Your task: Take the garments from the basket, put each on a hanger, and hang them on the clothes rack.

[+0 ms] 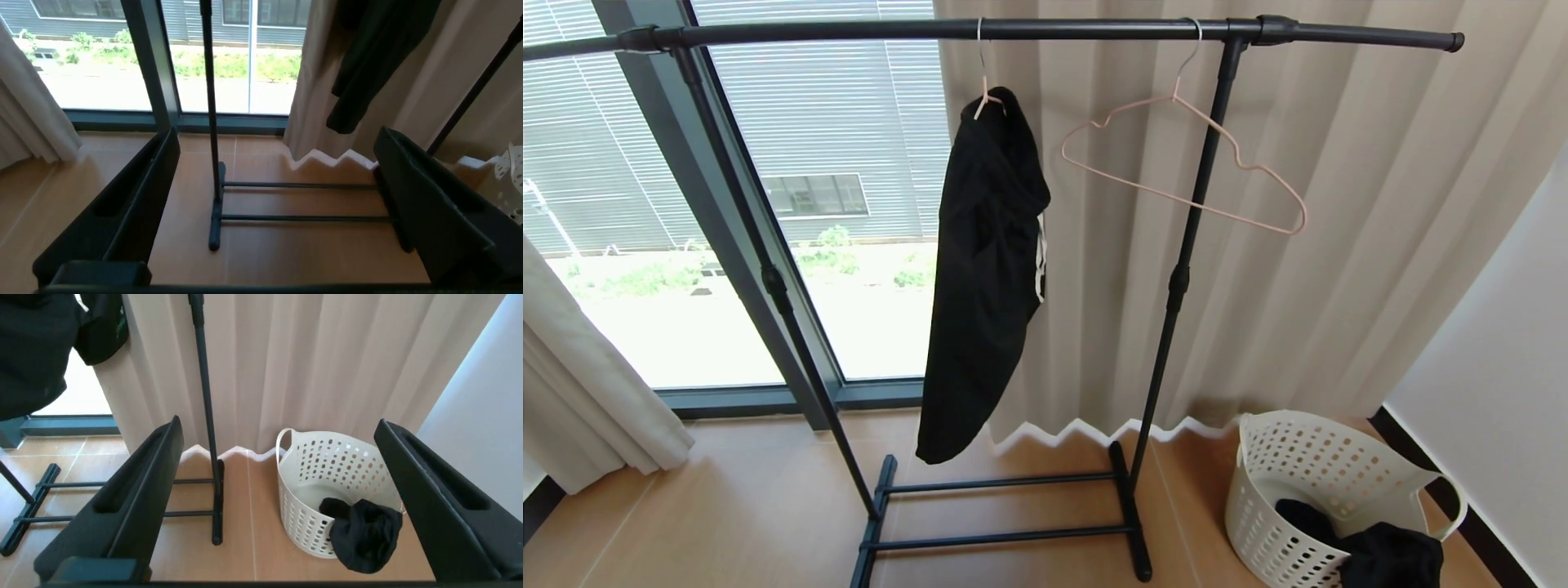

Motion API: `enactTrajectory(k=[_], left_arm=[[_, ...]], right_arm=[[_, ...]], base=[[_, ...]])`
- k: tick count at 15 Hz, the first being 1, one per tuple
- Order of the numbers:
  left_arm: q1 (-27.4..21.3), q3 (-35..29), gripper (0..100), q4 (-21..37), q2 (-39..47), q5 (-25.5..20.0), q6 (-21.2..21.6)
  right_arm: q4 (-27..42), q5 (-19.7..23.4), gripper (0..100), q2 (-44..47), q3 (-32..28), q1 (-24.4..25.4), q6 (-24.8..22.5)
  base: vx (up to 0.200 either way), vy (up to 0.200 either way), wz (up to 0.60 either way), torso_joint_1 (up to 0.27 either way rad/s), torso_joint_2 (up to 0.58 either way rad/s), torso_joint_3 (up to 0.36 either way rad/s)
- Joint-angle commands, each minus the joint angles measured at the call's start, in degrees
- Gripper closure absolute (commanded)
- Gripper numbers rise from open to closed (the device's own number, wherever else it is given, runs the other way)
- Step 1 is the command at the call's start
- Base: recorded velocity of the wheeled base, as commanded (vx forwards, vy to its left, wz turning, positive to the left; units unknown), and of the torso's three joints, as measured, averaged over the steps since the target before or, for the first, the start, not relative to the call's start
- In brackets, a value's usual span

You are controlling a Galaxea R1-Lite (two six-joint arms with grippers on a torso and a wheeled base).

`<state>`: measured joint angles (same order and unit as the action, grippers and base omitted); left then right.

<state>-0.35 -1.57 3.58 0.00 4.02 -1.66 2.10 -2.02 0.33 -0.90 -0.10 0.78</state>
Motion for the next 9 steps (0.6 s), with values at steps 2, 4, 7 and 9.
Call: enactTrajectory(k=[2,4,7,9], left_arm=[[0.0,-0.01,0,0.02,0.09,0.02,-0.01],[0.0,-0.01,0,0.02,0.09,0.02,-0.01],[0.0,-0.01,0,0.02,0.09,0.02,-0.01],[0.0,-0.01,0,0.02,0.09,0.02,-0.01]], right_arm=[[0.01,0.0,0,0.11,0.02,0.01,0.01],[0.01,0.0,0,0.11,0.02,0.01,0.01],[0.01,0.0,0,0.11,0.02,0.01,0.01],[0.01,0.0,0,0.11,0.02,0.01,0.01]], base=[[0.0,0.0,0.0,-0.171,0.5,0.327],[0.0,0.0,0.0,-0.149,0.49,0.332],[0.0,0.0,0.0,-0.136,0.48,0.341],[0.0,0.0,0.0,-0.11,0.48,0.359]])
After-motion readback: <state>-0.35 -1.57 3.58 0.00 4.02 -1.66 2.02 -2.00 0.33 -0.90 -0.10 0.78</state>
